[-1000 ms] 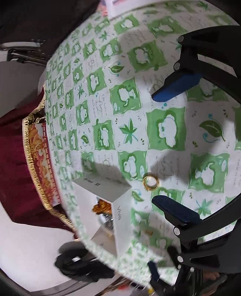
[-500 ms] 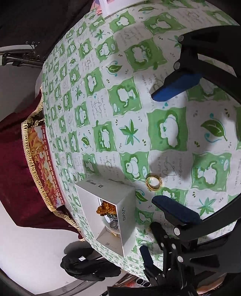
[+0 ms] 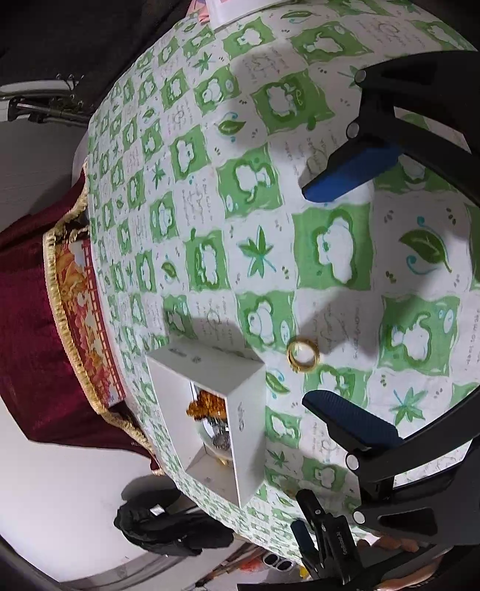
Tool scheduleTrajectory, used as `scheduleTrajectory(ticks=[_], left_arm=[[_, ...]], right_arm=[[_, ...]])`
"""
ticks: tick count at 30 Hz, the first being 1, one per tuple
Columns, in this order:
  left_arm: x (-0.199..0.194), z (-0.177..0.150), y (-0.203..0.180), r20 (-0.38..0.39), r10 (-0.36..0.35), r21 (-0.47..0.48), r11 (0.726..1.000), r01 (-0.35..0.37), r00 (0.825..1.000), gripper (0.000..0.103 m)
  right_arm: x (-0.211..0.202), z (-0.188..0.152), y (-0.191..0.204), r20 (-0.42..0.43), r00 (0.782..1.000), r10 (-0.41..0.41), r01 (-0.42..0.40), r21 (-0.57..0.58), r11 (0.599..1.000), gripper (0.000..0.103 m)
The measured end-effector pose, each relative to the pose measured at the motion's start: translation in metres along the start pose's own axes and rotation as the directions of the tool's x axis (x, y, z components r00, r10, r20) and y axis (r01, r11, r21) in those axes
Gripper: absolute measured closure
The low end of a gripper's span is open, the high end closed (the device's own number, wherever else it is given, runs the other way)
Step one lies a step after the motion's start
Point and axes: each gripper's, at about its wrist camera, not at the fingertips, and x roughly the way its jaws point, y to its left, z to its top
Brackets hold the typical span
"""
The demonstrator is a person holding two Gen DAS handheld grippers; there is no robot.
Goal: Organize jewelry
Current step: 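Move left tool to the jade heart pendant while right tool approaches a gold ring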
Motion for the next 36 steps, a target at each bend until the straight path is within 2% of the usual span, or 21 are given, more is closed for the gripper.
scheduleTrajectory(ticks=[5,7,8,11,15,17,21,24,26,28,29,30,31,32,34,36], left_arm=[[0.001,0.001,-0.007,0.004,-0.067,0.058,0.996,0.067,0.998,0.003],[0.002,0.003,-0.011,0.007,-0.084,0.088,0.993,0.083,0.996,0.003],[0.002,0.004,-0.015,0.012,-0.089,0.115,0.990,0.087,0.996,0.003],[0.004,0.006,-0.023,0.028,-0.083,0.185,0.980,0.077,0.996,0.003],[0.004,0.008,-0.031,0.047,-0.068,0.246,0.968,0.055,0.997,0.003],[0.006,0.008,-0.034,0.044,-0.068,0.261,0.964,0.054,0.997,0.003],[0.010,0.010,-0.032,0.022,-0.086,0.259,0.963,0.078,0.996,0.003],[0.017,0.016,-0.022,-0.020,-0.141,0.212,0.967,0.142,0.990,0.003],[0.018,0.016,-0.023,-0.017,-0.138,0.218,0.966,0.139,0.990,0.003],[0.017,0.015,-0.024,-0.013,-0.136,0.215,0.967,0.135,0.991,0.003],[0.017,0.015,-0.023,-0.012,-0.136,0.213,0.967,0.136,0.991,0.003],[0.017,0.014,-0.023,-0.011,-0.136,0.212,0.968,0.136,0.991,0.003],[0.017,0.014,-0.024,-0.010,-0.134,0.210,0.969,0.134,0.991,0.003],[0.017,0.013,-0.024,-0.009,-0.132,0.207,0.970,0.131,0.991,0.003],[0.016,0.011,-0.025,-0.006,-0.127,0.202,0.971,0.126,0.992,0.003],[0.015,0.011,-0.025,-0.005,-0.127,0.200,0.972,0.125,0.992,0.003]], right_arm=[[-0.002,-0.002,0.017,0.004,0.997,0.079,-0.078,-0.079,0.994,0.008],[-0.002,-0.002,0.024,-0.005,0.995,0.095,-0.095,-0.110,0.989,0.028],[-0.001,-0.003,0.027,-0.012,0.995,0.098,-0.098,-0.119,0.988,0.032],[0.002,-0.003,0.028,-0.028,0.995,0.096,-0.099,-0.122,0.988,0.036],[0.007,-0.002,0.029,-0.047,0.993,0.108,-0.112,-0.115,0.987,0.049],[0.010,0.000,0.034,-0.052,0.994,0.101,-0.107,-0.129,0.986,0.050],[0.015,0.001,0.041,-0.057,0.997,0.060,-0.069,-0.166,0.984,0.050],[0.016,0.002,0.043,-0.060,0.997,0.045,-0.055,-0.180,0.982,0.050],[0.017,0.001,0.043,-0.063,0.997,0.049,-0.059,-0.179,0.982,0.049],[0.018,0.001,0.045,-0.076,0.994,0.080,-0.093,-0.190,0.977,0.035],[0.019,0.000,0.047,-0.082,0.993,0.087,-0.102,-0.199,0.975,0.031],[0.020,-0.001,0.052,-0.091,0.992,0.087,-0.105,-0.218,0.970,0.023],[0.021,-0.002,0.054,-0.099,0.991,0.085,-0.106,-0.230,0.967,0.011],[0.023,-0.002,0.056,-0.110,0.992,0.068,-0.093,-0.242,0.966,0.004],[0.025,-0.003,0.059,-0.110,0.993,0.040,-0.067,-0.257,0.964,0.004],[0.024,-0.003,0.057,-0.109,0.993,0.051,-0.076,-0.247,0.966,0.004]])
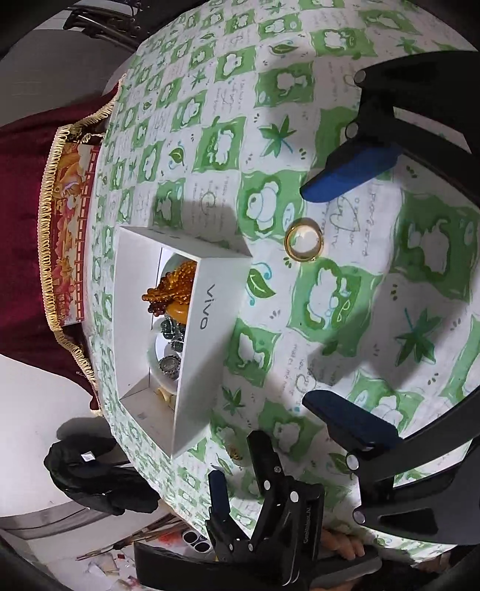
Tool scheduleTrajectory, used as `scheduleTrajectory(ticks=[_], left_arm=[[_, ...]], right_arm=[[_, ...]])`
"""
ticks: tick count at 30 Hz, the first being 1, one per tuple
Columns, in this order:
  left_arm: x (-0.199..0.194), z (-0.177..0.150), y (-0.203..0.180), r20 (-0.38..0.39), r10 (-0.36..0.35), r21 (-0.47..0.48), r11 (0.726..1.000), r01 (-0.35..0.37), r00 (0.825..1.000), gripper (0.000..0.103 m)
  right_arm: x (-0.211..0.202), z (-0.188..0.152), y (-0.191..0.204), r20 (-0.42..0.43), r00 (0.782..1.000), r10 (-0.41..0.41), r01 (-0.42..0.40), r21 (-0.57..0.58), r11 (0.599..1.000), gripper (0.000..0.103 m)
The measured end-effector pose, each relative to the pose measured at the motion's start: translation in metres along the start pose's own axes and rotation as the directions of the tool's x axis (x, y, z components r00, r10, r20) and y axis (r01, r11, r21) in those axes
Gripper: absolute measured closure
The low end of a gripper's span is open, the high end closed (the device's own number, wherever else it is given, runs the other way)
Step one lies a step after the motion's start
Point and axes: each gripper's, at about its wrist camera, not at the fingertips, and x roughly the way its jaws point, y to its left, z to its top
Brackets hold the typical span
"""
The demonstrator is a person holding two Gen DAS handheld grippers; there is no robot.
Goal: Organize jewelry
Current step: 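Move left tool to the jade heart pendant while right tool approaches a gold ring, then grasp the jade pendant with gold heart with left tool while right tool grasps the gold ring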
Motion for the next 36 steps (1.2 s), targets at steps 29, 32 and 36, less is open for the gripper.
scheduleTrajectory(ticks=[29,32,36], left_arm=[[-0.008,-0.002,-0.021,0.039,0.055,0.099,0.993,-0.059,0.998,0.003],[-0.009,-0.003,-0.026,0.050,0.065,0.124,0.990,-0.071,0.997,0.003],[-0.008,-0.003,-0.026,0.046,0.062,0.120,0.991,-0.067,0.997,0.003]], right_arm=[[-0.011,0.000,-0.018,0.050,0.999,-0.008,0.004,0.079,0.997,0.033],[-0.010,0.000,-0.018,0.049,0.999,-0.025,0.021,0.078,0.997,0.034],[-0.011,-0.001,-0.019,0.052,0.998,-0.035,0.030,0.091,0.995,0.034]])
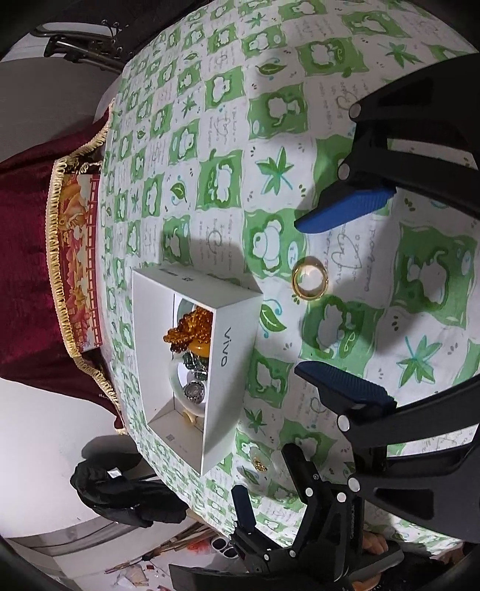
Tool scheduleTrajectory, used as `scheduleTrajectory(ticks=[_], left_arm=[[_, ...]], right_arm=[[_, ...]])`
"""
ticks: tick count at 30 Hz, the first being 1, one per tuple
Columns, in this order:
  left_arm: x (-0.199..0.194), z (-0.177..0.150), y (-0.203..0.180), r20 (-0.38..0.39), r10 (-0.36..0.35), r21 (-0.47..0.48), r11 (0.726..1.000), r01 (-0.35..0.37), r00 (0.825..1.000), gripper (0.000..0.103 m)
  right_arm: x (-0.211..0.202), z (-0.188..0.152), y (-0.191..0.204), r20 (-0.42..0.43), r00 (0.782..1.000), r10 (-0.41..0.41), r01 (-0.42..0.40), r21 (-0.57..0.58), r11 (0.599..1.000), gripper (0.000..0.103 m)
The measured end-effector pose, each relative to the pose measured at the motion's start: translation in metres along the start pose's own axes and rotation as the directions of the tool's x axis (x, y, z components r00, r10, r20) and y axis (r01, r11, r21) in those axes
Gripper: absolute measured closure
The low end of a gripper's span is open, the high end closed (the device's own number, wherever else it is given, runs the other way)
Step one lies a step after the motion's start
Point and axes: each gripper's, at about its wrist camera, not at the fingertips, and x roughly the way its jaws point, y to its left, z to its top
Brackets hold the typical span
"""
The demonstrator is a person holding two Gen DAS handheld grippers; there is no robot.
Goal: Organize jewelry
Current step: 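Grasp the jade pendant with gold heart with left tool while right tool grasps the gold ring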
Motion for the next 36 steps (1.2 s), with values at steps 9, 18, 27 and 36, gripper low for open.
scheduleTrajectory(ticks=[9,18,27,36], left_arm=[[0.001,0.000,0.005,-0.012,-0.025,-0.020,0.999,0.025,1.000,0.003],[0.004,-0.004,0.017,-0.044,-0.102,-0.075,0.992,0.099,0.994,0.003],[0.002,-0.003,0.023,-0.028,-0.127,-0.099,0.987,0.124,0.992,0.011],[0.004,0.002,0.024,-0.010,-0.144,-0.062,0.988,0.143,0.990,0.029]], right_arm=[[-0.002,-0.001,0.003,0.004,1.000,-0.025,0.025,-0.013,1.000,0.034],[-0.004,-0.003,0.001,0.002,1.000,-0.009,0.009,0.003,1.000,0.033],[-0.002,-0.002,0.001,-0.001,1.000,-0.003,0.003,-0.004,1.000,0.044],[0.001,0.003,0.003,-0.008,1.000,-0.012,0.012,-0.038,0.999,0.054]])
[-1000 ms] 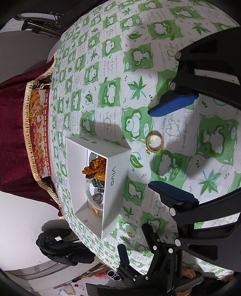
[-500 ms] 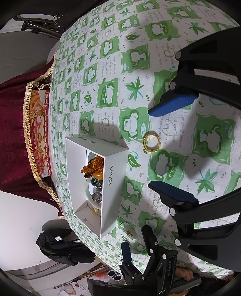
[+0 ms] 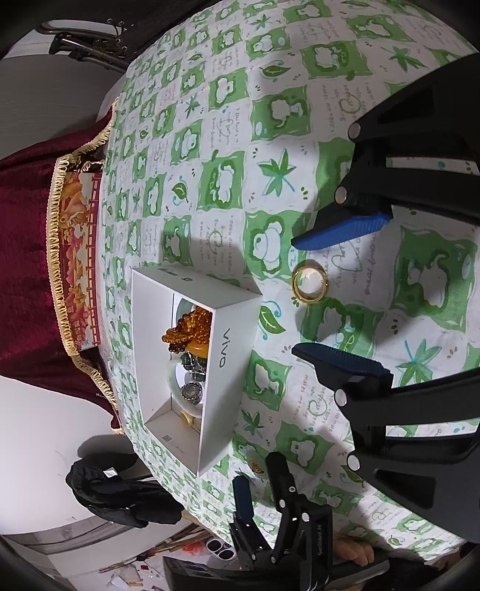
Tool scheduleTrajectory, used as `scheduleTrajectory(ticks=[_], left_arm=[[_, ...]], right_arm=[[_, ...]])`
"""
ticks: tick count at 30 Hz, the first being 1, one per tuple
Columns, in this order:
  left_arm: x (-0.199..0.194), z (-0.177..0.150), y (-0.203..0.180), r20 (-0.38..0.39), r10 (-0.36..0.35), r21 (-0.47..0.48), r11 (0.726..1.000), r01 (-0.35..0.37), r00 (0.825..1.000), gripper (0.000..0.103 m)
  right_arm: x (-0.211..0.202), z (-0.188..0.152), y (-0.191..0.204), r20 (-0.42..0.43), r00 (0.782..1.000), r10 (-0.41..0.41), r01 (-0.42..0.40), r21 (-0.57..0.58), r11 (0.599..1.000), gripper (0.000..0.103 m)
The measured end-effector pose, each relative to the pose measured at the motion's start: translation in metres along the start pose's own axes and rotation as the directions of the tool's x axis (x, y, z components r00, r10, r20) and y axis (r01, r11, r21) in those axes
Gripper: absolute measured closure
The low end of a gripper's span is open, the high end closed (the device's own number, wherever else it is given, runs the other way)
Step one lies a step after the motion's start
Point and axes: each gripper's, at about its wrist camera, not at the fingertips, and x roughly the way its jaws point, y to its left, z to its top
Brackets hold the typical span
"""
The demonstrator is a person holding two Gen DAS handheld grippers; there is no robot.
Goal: Organize jewelry
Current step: 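Grasp the jade pendant with gold heart with left tool while right tool grasps the gold ring, then carry the pendant and ring into the white box and lower them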
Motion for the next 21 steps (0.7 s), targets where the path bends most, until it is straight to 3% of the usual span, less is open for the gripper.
scheduleTrajectory(ticks=[4,8,9,21], left_arm=[[-0.002,0.000,0.001,0.010,-0.013,0.016,1.000,0.013,1.000,0.050],[-0.005,-0.003,0.000,0.019,-0.011,0.022,1.000,0.011,1.000,0.065],[-0.006,-0.004,-0.001,0.019,-0.017,0.023,1.000,0.016,1.000,0.074],[-0.016,-0.011,-0.010,0.042,-0.032,0.033,0.999,0.031,0.999,0.077]], right_arm=[[0.001,0.000,0.001,-0.003,1.000,-0.008,0.008,-0.013,1.000,0.064],[0.001,0.000,0.001,-0.004,1.000,-0.010,0.010,-0.016,1.000,0.072],[0.001,0.000,0.001,-0.005,1.000,-0.009,0.009,-0.019,1.000,0.079],[-0.003,-0.003,0.010,0.009,1.000,0.022,-0.022,-0.055,0.998,0.083]])
